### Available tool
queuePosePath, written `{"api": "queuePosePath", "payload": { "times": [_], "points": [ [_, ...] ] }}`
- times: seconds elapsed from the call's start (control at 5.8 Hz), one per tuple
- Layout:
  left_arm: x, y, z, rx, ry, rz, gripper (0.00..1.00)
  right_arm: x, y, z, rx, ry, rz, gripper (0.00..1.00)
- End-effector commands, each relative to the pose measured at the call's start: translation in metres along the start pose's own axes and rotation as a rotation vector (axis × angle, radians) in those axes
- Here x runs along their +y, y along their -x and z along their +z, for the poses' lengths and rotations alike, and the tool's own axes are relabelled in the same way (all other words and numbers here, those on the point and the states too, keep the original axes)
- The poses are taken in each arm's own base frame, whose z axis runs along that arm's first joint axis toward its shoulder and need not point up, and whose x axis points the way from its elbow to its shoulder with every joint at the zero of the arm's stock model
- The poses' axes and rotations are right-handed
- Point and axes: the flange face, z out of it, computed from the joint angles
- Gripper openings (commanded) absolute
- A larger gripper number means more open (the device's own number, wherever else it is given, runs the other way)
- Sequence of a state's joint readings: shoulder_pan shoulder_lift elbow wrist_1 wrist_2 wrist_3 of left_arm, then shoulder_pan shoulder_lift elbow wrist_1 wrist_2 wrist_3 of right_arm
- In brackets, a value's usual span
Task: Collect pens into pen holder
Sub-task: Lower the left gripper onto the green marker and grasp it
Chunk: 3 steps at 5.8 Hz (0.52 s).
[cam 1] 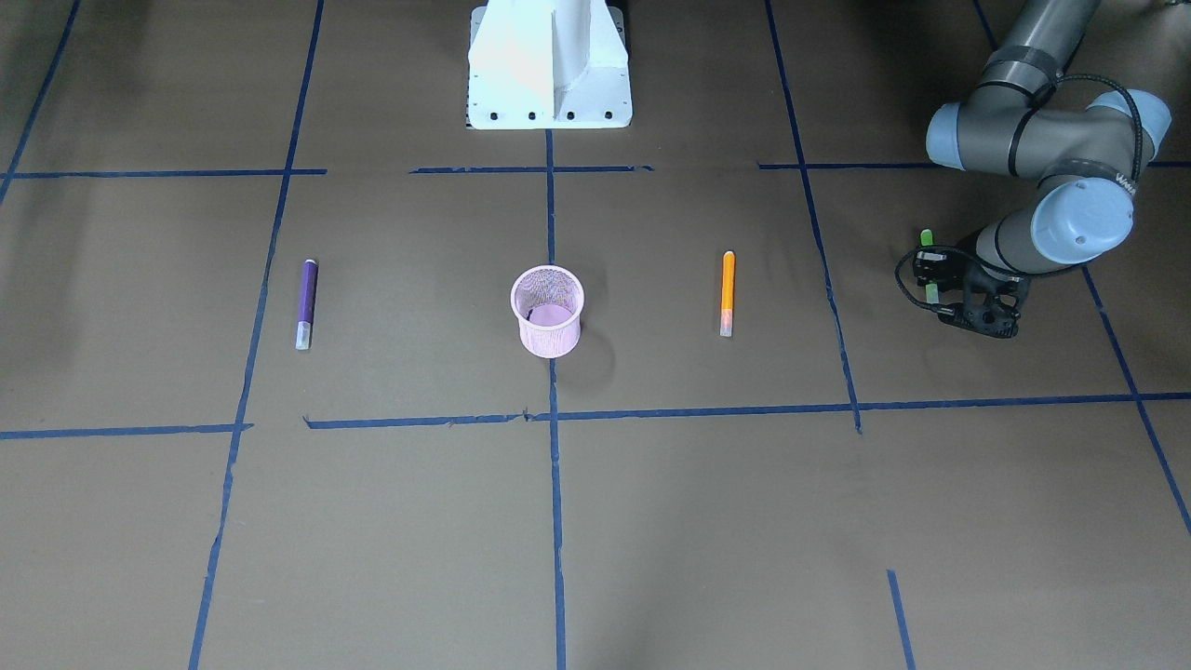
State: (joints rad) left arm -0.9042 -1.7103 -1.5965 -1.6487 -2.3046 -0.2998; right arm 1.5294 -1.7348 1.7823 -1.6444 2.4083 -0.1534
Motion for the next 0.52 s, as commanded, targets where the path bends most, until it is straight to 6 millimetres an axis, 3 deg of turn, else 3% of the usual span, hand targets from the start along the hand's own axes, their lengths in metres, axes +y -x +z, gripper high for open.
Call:
{"api": "queuePosePath", "payload": {
  "times": [0.0,0.17,0.34],
  "points": [
    [0.001,-0.015,-0.019,0.009,-0.043,0.030,0.00,0.001,0.000,0.000,0.000,0.001,0.001,1.00],
    [0.001,-0.029,-0.035,0.017,-0.075,0.054,0.00,0.001,0.001,0.000,-0.006,-0.001,-0.002,1.00],
    [0.006,-0.060,-0.069,0.038,-0.138,0.112,0.00,0.000,0.003,-0.002,-0.007,-0.007,-0.010,1.00]
  ]
}}
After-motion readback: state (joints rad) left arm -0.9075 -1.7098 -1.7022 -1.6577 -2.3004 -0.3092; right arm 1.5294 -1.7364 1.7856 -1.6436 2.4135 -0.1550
